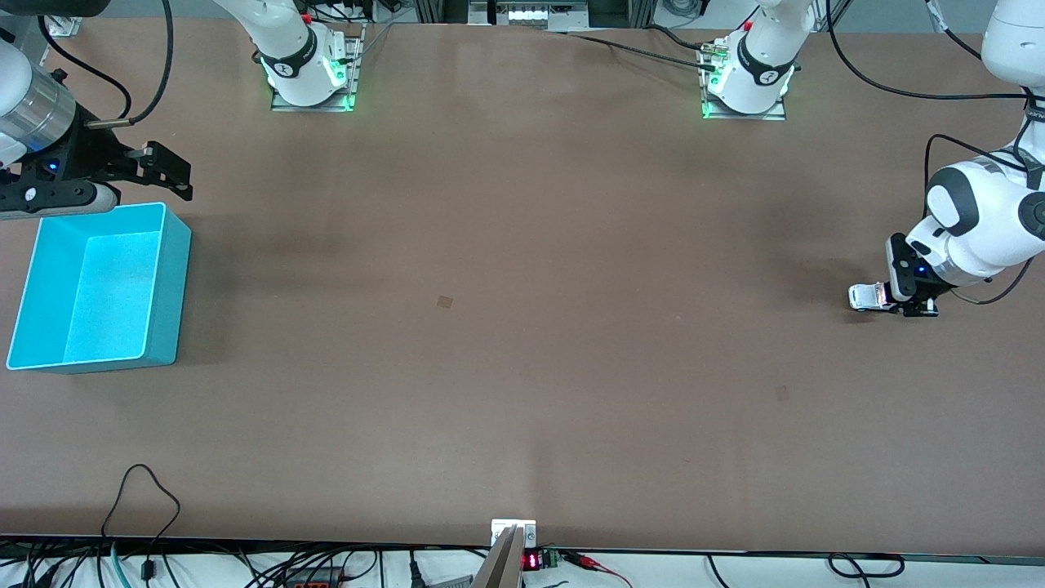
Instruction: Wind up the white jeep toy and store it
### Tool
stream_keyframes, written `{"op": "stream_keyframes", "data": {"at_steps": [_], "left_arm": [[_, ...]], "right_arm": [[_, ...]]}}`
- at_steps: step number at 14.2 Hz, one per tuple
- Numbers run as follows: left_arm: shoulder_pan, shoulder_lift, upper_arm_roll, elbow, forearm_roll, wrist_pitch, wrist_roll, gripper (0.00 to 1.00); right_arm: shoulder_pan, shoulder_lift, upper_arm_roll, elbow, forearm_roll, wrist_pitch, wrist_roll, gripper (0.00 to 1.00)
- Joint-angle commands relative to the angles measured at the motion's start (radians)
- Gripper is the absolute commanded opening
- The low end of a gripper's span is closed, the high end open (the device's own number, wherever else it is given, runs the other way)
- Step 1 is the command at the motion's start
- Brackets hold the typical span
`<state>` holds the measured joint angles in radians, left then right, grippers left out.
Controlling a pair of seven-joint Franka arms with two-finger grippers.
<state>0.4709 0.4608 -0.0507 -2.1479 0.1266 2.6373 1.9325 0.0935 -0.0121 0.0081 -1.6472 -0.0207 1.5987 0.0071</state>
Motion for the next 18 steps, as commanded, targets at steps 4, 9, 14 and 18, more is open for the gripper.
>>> {"op": "stream_keyframes", "data": {"at_steps": [4,9,14,18], "left_arm": [[-0.011,0.026,-0.029,0.164,0.024,-0.244,0.03,1.0],[-0.031,-0.024,-0.084,0.311,0.024,-0.553,-0.084,1.0],[-0.156,-0.024,-0.092,0.569,0.027,-0.951,-0.349,1.0],[-0.245,-0.03,-0.097,0.718,0.054,-1.195,-0.739,1.0]], "right_arm": [[0.008,-0.019,-0.005,-0.011,0.008,0.004,0.019,1.0],[0.008,-0.02,-0.005,-0.011,0.01,0.003,0.019,1.0],[0.006,-0.019,-0.005,-0.011,0.01,0.004,0.019,1.0],[0.003,-0.019,-0.005,-0.011,0.01,0.003,0.017,1.0]]}}
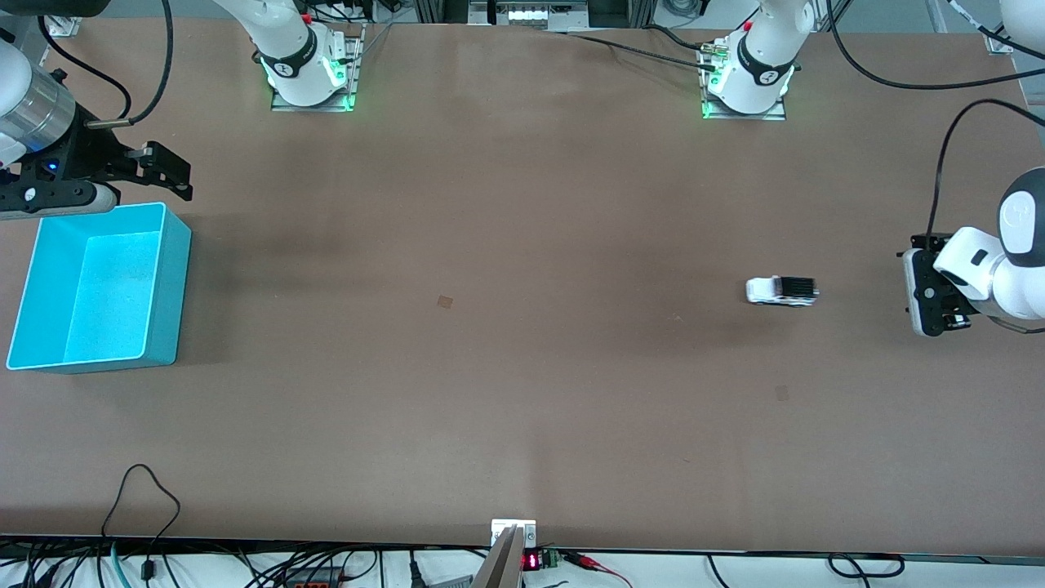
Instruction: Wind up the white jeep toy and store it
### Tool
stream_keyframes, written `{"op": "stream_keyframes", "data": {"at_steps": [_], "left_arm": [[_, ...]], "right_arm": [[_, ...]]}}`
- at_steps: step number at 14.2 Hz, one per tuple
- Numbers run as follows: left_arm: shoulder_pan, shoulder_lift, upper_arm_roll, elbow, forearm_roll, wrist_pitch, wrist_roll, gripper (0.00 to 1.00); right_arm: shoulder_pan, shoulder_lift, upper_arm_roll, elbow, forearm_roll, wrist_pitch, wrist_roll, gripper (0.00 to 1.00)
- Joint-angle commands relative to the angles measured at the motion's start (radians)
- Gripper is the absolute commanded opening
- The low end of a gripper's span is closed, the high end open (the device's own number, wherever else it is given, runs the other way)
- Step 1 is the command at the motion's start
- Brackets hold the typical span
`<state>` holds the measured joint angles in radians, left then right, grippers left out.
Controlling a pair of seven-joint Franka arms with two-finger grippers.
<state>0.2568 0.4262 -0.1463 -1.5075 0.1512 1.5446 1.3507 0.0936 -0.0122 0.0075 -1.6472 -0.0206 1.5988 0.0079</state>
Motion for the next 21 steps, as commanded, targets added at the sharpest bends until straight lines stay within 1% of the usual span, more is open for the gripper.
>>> {"op": "stream_keyframes", "data": {"at_steps": [1,3,6,8,9,10,11,12,13,14,16,18,20,21], "left_arm": [[-0.054,0.003,-0.003,0.108,0.03,-0.145,-0.242,1.0],[-0.096,-0.01,0.001,0.147,0.022,-0.198,-0.371,1.0],[-0.137,-0.124,0.005,0.095,0.013,-0.192,-0.693,1.0],[-0.184,-0.197,0.008,0.053,0.016,-0.172,-0.903,1.0],[-0.195,-0.23,0.014,0.04,0.013,-0.137,-1.042,1.0],[-0.195,-0.28,0.014,-0.008,0.008,-0.08,-1.205,1.0],[-0.195,-0.335,0.013,-0.073,-0.017,-0.01,-1.332,1.0],[-0.195,-0.383,0.016,-0.132,-0.085,0.05,-1.432,1.0],[-0.194,-0.401,0.028,-0.148,-0.141,0.067,-1.485,1.0],[-0.197,-0.421,0.062,-0.151,-0.181,0.071,-1.49,1.0],[-0.224,-0.452,0.077,-0.151,-0.174,0.068,-1.469,1.0],[-0.225,-0.454,0.083,-0.142,-0.168,0.043,-1.466,1.0],[-0.215,-0.436,0.08,-0.093,-0.168,-0.042,-1.467,1.0],[-0.217,-0.428,0.08,-0.08,-0.168,-0.064,-1.463,1.0]], "right_arm": [[0.006,-0.019,-0.006,-0.011,0.01,0.003,0.017,1.0],[0.006,-0.019,-0.006,-0.011,0.01,0.003,0.017,1.0],[0.006,-0.019,-0.004,-0.011,0.01,0.003,0.017,1.0],[0.006,-0.019,-0.006,-0.011,0.008,0.003,0.017,1.0],[0.006,-0.019,-0.004,-0.011,0.008,0.003,0.017,1.0],[0.006,-0.019,-0.004,-0.011,0.008,0.003,0.017,1.0],[0.006,-0.019,-0.006,-0.011,0.01,0.001,0.017,1.0],[0.006,-0.019,-0.004,-0.011,0.01,0.001,0.017,1.0],[0.006,-0.019,-0.004,-0.011,0.008,0.001,0.015,1.0],[0.006,-0.019,-0.006,-0.011,0.008,0.001,0.015,1.0],[0.006,-0.019,-0.006,-0.011,0.01,0.001,0.015,1.0],[0.006,-0.019,-0.006,-0.011,0.008,0.0,0.015,1.0],[0.006,-0.019,-0.006,-0.011,0.008,-0.002,0.015,1.0],[0.006,-0.019,-0.006,-0.011,0.008,-0.003,0.015,1.0]]}}
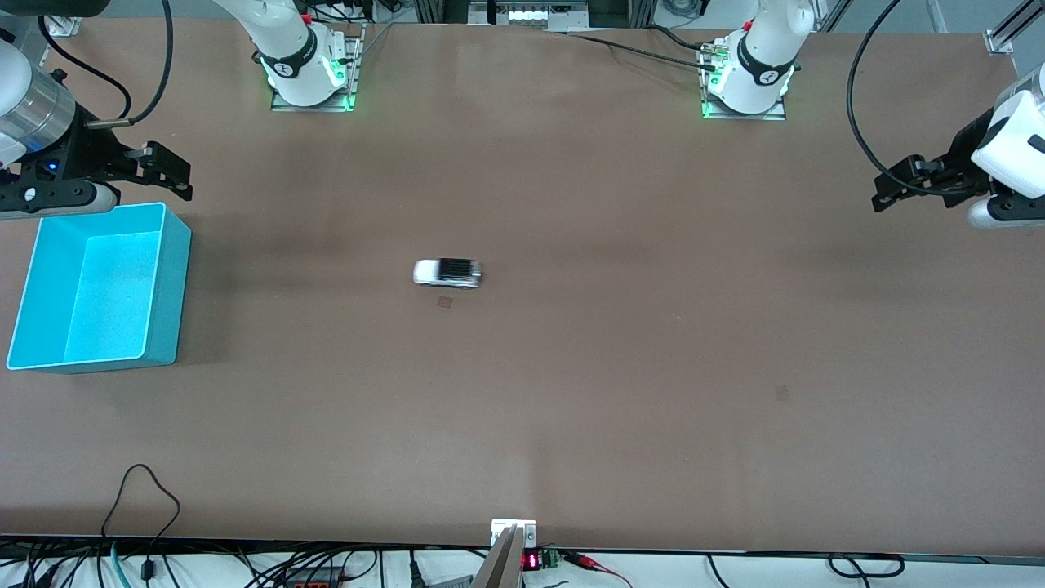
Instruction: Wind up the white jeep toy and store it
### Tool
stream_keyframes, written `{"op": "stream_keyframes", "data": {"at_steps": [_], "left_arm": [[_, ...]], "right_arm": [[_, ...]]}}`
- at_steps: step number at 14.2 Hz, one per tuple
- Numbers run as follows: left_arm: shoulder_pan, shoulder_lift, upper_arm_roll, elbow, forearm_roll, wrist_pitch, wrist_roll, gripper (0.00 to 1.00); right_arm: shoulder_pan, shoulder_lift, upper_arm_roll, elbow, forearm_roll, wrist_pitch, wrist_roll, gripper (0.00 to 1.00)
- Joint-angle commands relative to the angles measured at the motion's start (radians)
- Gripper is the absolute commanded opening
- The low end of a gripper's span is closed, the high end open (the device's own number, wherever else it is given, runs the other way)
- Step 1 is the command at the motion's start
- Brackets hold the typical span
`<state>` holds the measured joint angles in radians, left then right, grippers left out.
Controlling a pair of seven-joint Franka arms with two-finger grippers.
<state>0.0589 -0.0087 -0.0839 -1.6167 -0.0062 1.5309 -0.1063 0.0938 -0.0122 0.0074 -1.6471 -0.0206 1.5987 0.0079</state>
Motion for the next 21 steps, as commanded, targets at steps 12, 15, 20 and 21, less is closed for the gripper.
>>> {"op": "stream_keyframes", "data": {"at_steps": [12,15,20,21], "left_arm": [[-0.017,0.015,0.004,0.027,-0.006,-0.061,-0.012,1.0],[-0.014,0.015,0.016,0.029,-0.006,-0.06,-0.006,1.0],[-0.014,0.016,0.01,0.029,0.032,-0.061,-0.006,1.0],[-0.016,0.015,0.007,0.029,0.032,-0.06,-0.004,1.0]], "right_arm": [[-0.002,0.012,-0.007,-0.008,0.007,-0.013,-0.006,1.0],[-0.009,0.089,-0.013,0.004,0.007,-0.013,-0.019,1.0],[-0.064,0.144,-0.018,-0.002,0.002,-0.016,-0.458,1.0],[-0.08,0.161,-0.018,-0.006,0.002,0.006,-0.565,1.0]]}}
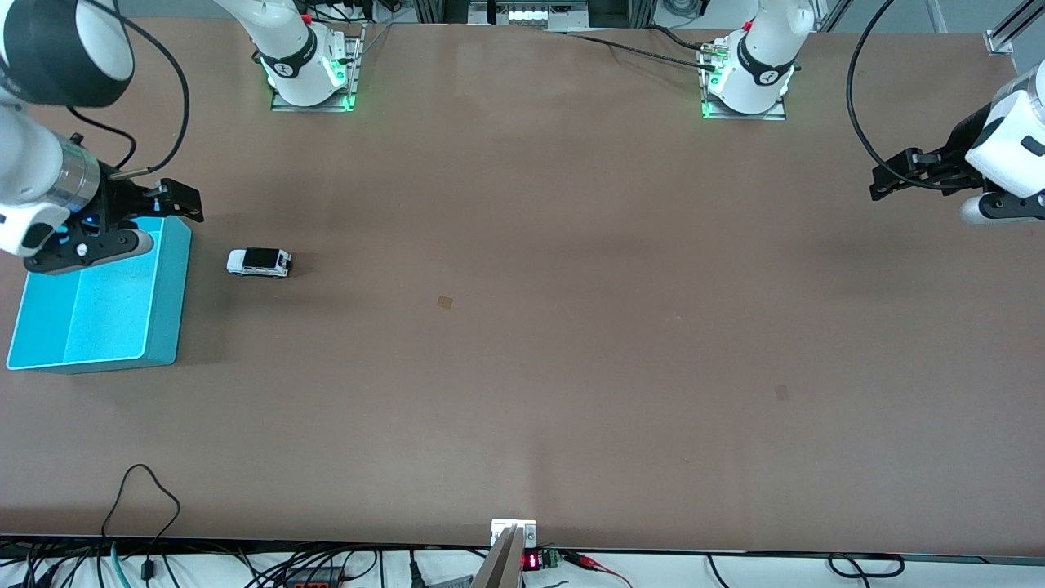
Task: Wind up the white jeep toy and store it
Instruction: 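Move the right gripper to the jeep beside the bin and grasp it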
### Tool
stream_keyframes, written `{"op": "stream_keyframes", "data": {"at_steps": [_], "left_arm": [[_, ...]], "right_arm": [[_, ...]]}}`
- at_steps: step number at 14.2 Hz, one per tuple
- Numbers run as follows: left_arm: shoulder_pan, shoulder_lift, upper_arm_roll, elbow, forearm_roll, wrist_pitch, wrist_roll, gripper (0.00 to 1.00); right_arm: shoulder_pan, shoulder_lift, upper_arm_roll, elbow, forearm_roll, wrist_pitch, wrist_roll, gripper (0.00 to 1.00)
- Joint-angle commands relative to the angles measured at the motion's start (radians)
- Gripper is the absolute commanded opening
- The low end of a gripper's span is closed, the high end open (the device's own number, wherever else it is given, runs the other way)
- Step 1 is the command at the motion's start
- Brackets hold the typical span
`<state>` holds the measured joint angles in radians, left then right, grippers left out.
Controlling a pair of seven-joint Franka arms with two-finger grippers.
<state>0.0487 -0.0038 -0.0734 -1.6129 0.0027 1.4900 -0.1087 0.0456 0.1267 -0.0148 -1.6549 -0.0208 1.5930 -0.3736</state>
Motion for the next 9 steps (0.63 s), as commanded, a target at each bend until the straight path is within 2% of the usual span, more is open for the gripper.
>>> {"op": "stream_keyframes", "data": {"at_steps": [1,4,9], "left_arm": [[-0.007,0.01,-0.005,0.027,0.023,-0.019,-0.002,1.0],[-0.013,0.013,-0.005,0.042,0.022,-0.017,-0.002,1.0],[-0.006,0.028,-0.003,0.045,0.023,-0.017,0.0,1.0]], "right_arm": [[-0.049,0.03,0.004,-0.022,0.004,0.047,-0.296,1.0],[-0.069,0.022,0.004,-0.191,0.009,0.232,-0.595,1.0],[-0.063,0.017,0.006,-0.472,0.006,0.555,-0.798,1.0]]}}
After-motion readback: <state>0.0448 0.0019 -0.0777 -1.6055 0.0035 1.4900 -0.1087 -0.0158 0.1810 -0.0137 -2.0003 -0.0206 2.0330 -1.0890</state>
